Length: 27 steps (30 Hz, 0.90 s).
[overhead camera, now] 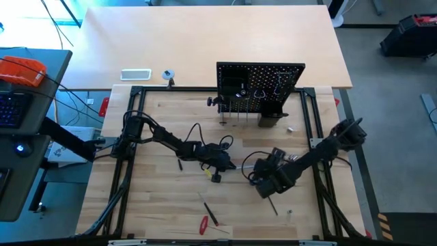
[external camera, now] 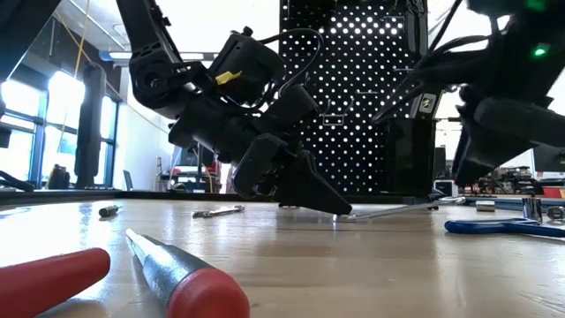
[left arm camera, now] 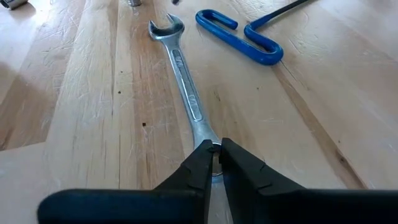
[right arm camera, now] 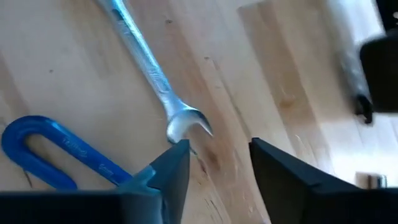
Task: Hang tools onto peg board
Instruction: Hang the silver combination wrench onto the pegboard
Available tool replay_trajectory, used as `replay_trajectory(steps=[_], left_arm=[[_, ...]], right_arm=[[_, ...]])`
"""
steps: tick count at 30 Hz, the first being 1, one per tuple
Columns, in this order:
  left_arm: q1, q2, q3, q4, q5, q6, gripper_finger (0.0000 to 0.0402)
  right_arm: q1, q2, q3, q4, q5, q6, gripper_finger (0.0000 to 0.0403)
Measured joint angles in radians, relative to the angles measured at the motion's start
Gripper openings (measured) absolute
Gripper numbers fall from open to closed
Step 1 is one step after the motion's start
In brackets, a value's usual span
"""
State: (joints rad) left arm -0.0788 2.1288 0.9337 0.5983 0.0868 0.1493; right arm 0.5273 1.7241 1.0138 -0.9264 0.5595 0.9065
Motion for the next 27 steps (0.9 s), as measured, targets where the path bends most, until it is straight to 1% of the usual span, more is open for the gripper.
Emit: replay_trajectory(steps=[2,6,10,13,16,22,27], left_arm=[[0.000,0.000,0.000,0.000,-0.002,0.000,0.0027],[0.000,0.000,-0.001,0.000,-0.002,0.000,0.0027],[0.000,0.000,-0.001,0.000,-0.002,0.000,0.0027],[0.000,0.000,-0.001,0.000,-0.002,0.000,0.0027],[0.000,0.000,-0.002,-0.001,-0.002,0.000,0.0027],[0.000,0.000,-0.002,-0.001,-0.001,0.002,0.0027],[0.000,0.000,-0.002,-0.001,-0.001,0.003,0.0027]], right_arm=[[-0.025,0.000,0.000,0.039,-0.019,-0.078,0.0182],[-0.076,0.000,0.000,0.119,-0.051,-0.236,0.0187],[-0.133,0.000,0.000,0.191,-0.144,-0.391,0.0188],[-0.182,0.000,0.000,0.212,-0.218,-0.475,0.0188],[-0.232,0.000,0.000,0.212,-0.280,-0.534,0.0188],[-0.316,0.000,0.000,0.273,-0.478,-0.625,0.0186],[-0.345,0.000,-0.008,0.276,-0.533,-0.643,0.0165]])
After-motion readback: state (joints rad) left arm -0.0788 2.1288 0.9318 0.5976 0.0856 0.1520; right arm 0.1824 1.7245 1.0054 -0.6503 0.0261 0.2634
